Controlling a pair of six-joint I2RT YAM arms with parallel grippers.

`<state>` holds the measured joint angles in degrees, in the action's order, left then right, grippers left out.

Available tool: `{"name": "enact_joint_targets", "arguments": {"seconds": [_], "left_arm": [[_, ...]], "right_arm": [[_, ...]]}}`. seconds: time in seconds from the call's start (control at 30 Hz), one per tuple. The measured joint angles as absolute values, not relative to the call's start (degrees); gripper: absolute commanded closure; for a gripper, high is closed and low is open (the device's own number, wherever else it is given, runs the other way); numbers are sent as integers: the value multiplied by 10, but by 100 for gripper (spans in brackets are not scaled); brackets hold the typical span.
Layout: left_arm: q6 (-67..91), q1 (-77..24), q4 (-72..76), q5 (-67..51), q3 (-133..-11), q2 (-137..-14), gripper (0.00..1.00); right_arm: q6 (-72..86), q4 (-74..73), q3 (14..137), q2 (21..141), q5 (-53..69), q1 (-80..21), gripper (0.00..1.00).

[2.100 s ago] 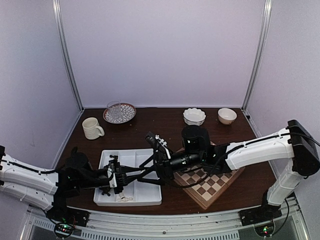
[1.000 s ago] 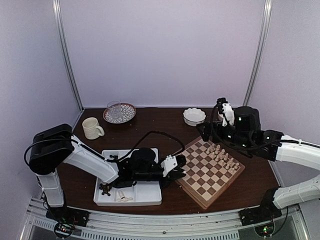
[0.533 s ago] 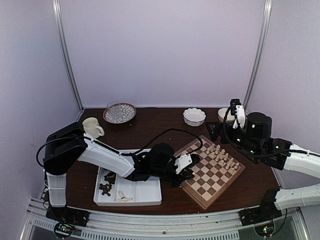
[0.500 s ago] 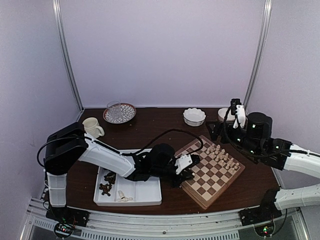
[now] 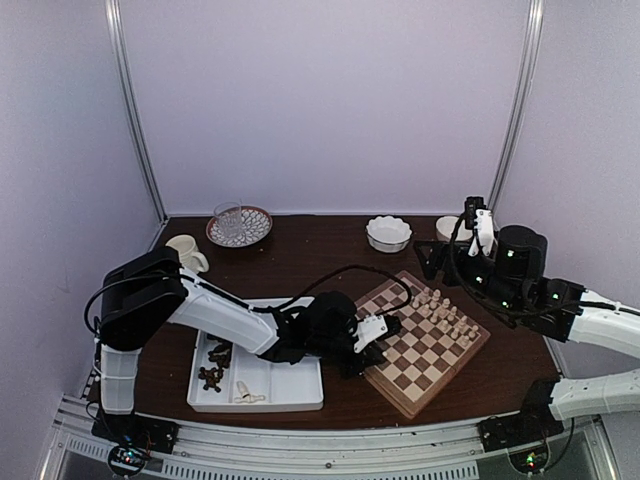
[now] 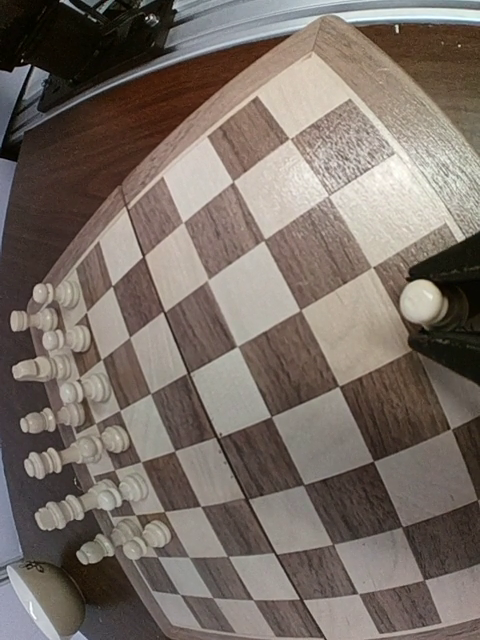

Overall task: Set up the chess pieces on the board
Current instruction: Place the chessboard.

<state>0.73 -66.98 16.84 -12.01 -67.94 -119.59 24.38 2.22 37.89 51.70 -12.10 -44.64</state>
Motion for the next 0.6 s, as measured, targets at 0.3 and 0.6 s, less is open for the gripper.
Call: {"name": "enact_joint_targets", "arguments": {"seconds": [0.3,0.6], "left_arm": [[10,-670,166,-112,-676,-1193,40],[10,-670,165,-91,-596,-1042,23]], "right_arm": [[242,24,379,518,-121,-446,0],[238,23,379,518,-140,-446,0]]}}
